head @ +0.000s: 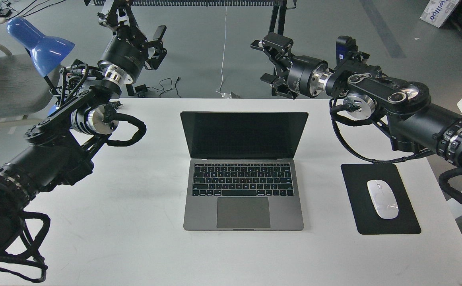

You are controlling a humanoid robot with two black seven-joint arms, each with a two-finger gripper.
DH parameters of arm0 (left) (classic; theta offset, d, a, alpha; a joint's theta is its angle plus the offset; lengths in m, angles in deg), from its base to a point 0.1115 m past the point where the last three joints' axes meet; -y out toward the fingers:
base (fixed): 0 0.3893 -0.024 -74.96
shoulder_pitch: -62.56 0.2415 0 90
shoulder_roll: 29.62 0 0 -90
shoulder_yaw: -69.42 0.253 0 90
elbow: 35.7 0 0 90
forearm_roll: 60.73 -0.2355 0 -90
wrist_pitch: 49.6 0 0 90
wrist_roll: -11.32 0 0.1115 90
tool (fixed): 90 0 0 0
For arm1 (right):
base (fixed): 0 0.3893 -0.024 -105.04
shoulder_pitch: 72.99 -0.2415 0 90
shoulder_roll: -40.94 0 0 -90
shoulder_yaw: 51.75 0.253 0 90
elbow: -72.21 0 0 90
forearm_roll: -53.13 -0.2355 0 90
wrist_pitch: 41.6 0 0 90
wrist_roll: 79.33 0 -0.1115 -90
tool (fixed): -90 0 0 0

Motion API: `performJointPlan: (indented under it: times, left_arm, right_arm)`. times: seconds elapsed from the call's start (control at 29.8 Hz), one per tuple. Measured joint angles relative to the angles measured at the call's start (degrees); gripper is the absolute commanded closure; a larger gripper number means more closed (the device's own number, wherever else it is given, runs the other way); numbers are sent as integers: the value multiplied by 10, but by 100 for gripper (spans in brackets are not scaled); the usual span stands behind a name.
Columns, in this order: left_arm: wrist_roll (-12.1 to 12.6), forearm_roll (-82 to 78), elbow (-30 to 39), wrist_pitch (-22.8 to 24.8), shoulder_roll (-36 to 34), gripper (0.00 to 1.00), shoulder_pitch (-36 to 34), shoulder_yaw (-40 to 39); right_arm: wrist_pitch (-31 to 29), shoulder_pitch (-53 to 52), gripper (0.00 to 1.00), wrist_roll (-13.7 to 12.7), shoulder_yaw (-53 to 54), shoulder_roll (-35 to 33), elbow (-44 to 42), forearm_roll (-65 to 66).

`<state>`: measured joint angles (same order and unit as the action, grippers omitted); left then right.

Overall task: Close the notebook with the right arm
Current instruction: 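Move the right gripper over the top edge of the laptop screen, then push the laptop screen down toward the keyboard with the right gripper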

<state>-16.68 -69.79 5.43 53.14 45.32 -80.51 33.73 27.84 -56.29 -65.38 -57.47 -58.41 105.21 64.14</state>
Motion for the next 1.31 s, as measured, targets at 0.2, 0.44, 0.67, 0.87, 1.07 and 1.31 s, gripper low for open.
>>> performJointPlan:
  times: [0.2,0.44,0.67,0.87,1.07,1.31]
  left_arm:
    - [0,1,0,0,0,0,0,0]
    - [0,2,0,0,-1,0,0,0]
    - [0,2,0,0,0,0,0,0]
    - [0,2,0,0,0,0,1,0]
    - [0,2,0,0,0,0,1,0]
    - [0,2,0,0,0,0,1,0]
  right_arm:
    - [-6,0,0,-5,-10,4,9,31]
    - [-31,5,0,-5,-10,1,31,34]
    - [-35,6,0,-5,-9,-23,68,34]
    - [-35,7,0,-5,-9,-33,95,34]
    - [-35,14,0,-6,-19,-58,151,34]
    - [-35,29,0,-6,-43,-71,194,35]
